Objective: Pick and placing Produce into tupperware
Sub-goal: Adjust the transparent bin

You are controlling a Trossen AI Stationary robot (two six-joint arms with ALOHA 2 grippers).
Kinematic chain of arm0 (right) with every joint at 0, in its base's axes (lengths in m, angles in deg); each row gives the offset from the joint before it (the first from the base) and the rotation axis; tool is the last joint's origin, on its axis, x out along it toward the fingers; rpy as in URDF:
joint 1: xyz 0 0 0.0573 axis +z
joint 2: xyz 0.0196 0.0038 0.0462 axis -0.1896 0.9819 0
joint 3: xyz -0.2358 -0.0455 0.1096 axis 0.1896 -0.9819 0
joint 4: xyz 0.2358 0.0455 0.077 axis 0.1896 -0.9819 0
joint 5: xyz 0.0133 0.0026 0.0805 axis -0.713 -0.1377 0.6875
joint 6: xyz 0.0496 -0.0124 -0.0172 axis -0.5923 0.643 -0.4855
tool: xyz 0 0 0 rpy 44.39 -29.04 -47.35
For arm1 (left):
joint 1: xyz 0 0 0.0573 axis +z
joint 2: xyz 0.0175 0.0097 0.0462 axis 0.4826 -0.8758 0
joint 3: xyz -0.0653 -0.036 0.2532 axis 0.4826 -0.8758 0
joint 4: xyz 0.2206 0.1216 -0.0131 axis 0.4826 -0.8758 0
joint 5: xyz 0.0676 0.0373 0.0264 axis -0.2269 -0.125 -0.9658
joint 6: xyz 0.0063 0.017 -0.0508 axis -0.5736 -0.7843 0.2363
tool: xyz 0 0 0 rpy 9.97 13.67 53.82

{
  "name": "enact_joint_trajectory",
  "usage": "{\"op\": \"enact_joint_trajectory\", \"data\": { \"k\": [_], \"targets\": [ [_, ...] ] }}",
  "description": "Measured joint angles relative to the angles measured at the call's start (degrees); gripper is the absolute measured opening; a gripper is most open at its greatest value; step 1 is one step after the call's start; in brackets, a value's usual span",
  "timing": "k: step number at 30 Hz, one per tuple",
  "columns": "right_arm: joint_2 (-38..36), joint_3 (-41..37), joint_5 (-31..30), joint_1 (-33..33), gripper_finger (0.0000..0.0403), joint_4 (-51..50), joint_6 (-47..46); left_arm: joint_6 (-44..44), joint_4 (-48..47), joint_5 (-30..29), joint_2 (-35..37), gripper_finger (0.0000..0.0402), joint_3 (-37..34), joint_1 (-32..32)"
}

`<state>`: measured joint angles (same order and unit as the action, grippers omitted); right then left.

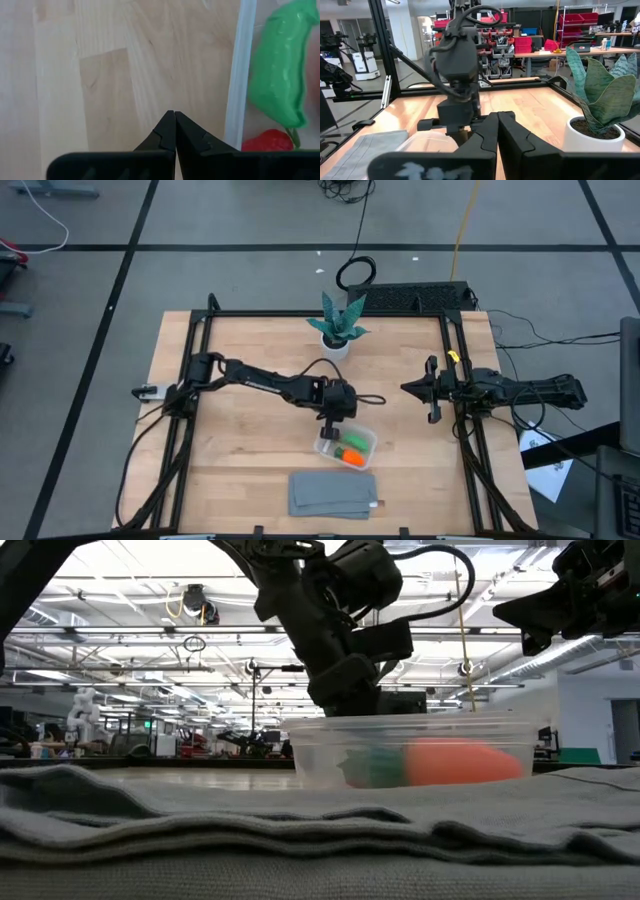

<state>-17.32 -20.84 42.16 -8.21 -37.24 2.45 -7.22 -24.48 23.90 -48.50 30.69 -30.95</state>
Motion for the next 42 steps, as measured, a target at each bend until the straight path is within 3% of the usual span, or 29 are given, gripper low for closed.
{"op": "enact_joint_trajectory", "data": {
  "k": [17,28,42],
  "targets": [
    [0.0,0.0,0.0,0.0,0.0,0.02,-0.05,2.97,-0.3,-5.42,0.02,0.0,0.0,-1.92],
    [0.0,0.0,0.14,0.0,0.0,-0.02,-0.07,1.06,-1.5,-7.45,4.31,0.0,-0.04,-1.03],
    [-0.01,0.0,0.18,0.0,0.0,-0.63,-0.09,5.99,-8.73,-12.51,6.85,0.0,0.0,-4.56]
  ]
}}
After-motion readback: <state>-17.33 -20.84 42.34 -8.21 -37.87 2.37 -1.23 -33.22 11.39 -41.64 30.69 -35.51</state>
